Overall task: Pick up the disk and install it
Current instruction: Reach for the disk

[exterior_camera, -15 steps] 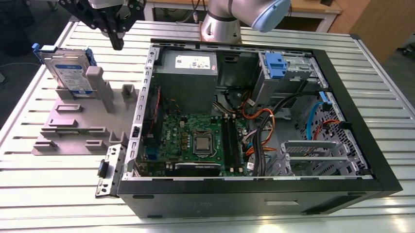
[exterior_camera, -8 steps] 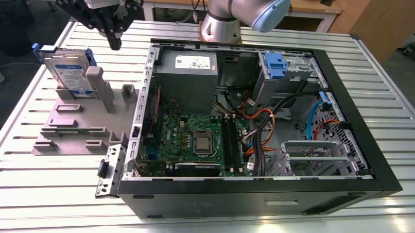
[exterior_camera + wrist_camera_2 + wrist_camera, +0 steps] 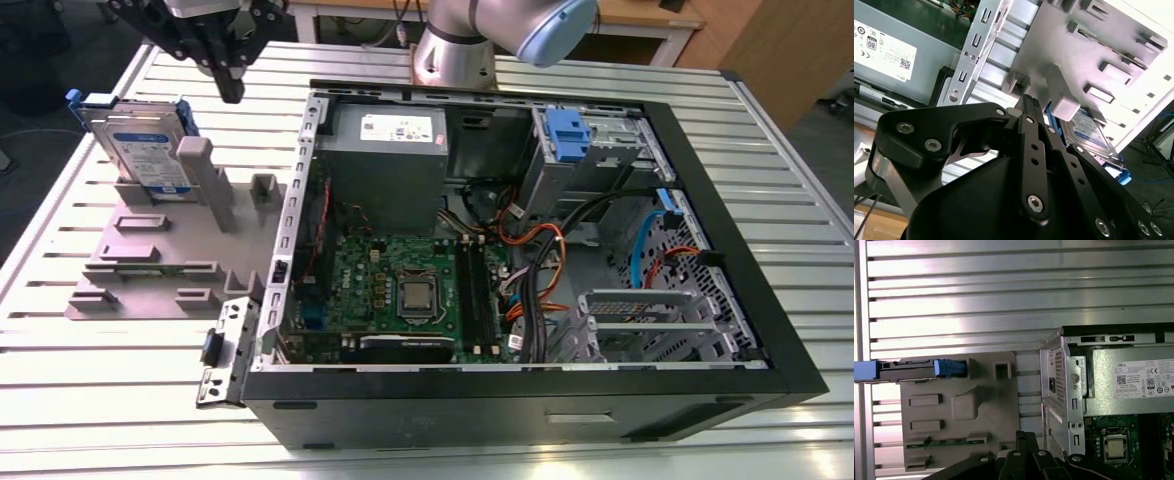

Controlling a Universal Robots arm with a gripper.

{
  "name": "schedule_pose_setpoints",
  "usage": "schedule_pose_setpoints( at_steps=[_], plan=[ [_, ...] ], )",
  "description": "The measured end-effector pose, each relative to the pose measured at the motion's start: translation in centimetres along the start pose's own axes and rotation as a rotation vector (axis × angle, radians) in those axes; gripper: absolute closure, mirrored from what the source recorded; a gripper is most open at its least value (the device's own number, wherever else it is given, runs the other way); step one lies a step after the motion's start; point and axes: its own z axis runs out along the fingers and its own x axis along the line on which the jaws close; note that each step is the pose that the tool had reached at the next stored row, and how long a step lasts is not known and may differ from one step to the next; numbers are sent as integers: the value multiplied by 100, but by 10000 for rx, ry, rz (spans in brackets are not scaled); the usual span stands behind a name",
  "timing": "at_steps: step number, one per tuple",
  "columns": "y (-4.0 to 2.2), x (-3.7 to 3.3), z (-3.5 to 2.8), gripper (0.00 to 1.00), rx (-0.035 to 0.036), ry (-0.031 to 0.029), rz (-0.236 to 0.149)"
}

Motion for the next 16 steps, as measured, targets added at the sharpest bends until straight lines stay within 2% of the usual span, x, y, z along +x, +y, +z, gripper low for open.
schedule_pose_setpoints(
  at_steps=[16],
  plan=[
    [-7, 96, 2, 89, -1, -1, 0]
  ],
)
